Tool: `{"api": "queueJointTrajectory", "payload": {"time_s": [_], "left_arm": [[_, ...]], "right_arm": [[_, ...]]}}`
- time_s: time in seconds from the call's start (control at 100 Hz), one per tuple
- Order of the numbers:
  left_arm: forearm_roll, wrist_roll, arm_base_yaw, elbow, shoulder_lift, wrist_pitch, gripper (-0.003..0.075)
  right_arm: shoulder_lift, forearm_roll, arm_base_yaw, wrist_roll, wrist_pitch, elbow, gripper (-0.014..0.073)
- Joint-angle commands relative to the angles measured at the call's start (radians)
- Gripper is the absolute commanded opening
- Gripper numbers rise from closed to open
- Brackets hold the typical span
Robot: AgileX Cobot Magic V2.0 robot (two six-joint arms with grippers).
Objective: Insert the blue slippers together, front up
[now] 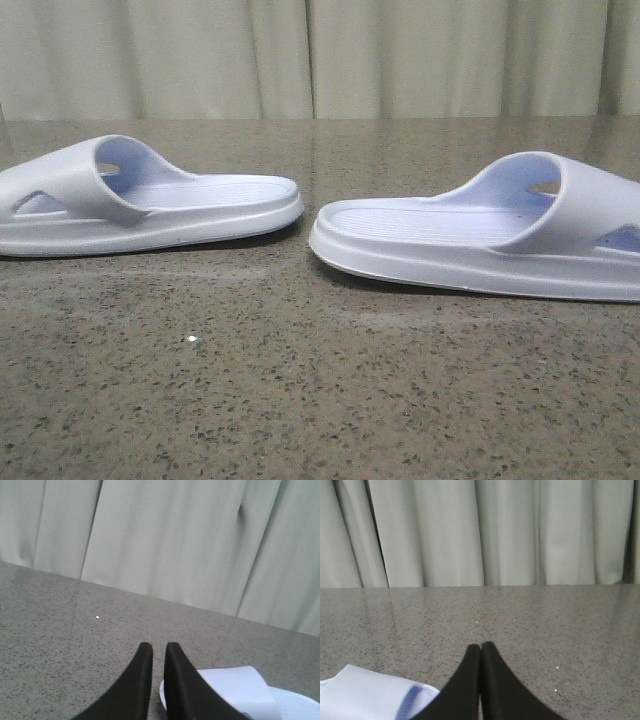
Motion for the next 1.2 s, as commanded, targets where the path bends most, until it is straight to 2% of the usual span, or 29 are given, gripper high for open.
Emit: {"api": "queueJointTrajectory", "payload": {"time_s": [0.0,0.16,0.31,0.5,0.58,0.63,0.7,0.82,0.92,0.96,1.19], "left_arm": [[-0.054,-0.015,0.003,-0.115,0.071,0.046,0.0015],[-0.101,-0.015,0.003,-0.265,0.216,0.234,0.0015],[-0.103,-0.015,0.003,-0.374,0.338,0.382,0.0015],[-0.132,-0.013,0.003,-0.384,0.420,0.437,0.0016],[-0.179,0.022,0.003,-0.384,0.434,0.443,0.0024],[-0.226,0.060,0.003,-0.384,0.437,0.443,0.0053],[-0.298,0.116,0.003,-0.384,0.437,0.438,0.0137],[-0.384,0.184,0.003,-0.384,0.437,0.437,0.0370],[-0.385,0.184,0.003,-0.384,0.437,0.426,0.0520],[-0.385,0.179,0.003,-0.384,0.437,0.416,0.0542],[-0.435,0.098,0.003,-0.360,0.495,0.221,0.0538]], "right_arm": [[0.082,-0.001,0.001,-0.002,0.010,-0.101,-0.0085],[0.223,0.037,0.001,0.000,0.097,-0.215,-0.0085],[0.320,0.070,0.001,0.000,0.115,-0.239,-0.0085],[0.382,0.101,0.001,0.000,0.137,-0.239,-0.0085],[0.383,0.101,0.001,0.000,0.137,-0.239,-0.0053],[0.383,0.101,0.001,0.000,0.132,-0.239,0.0000],[0.383,0.103,0.001,0.000,0.125,-0.239,0.0092],[0.383,0.103,0.001,0.000,0.111,-0.239,0.0236],[0.383,0.103,0.001,0.000,0.099,-0.239,0.0279],[0.383,0.103,0.001,0.000,0.095,-0.239,0.0279],[0.383,0.103,0.001,0.000,0.080,-0.239,0.0279]]}}
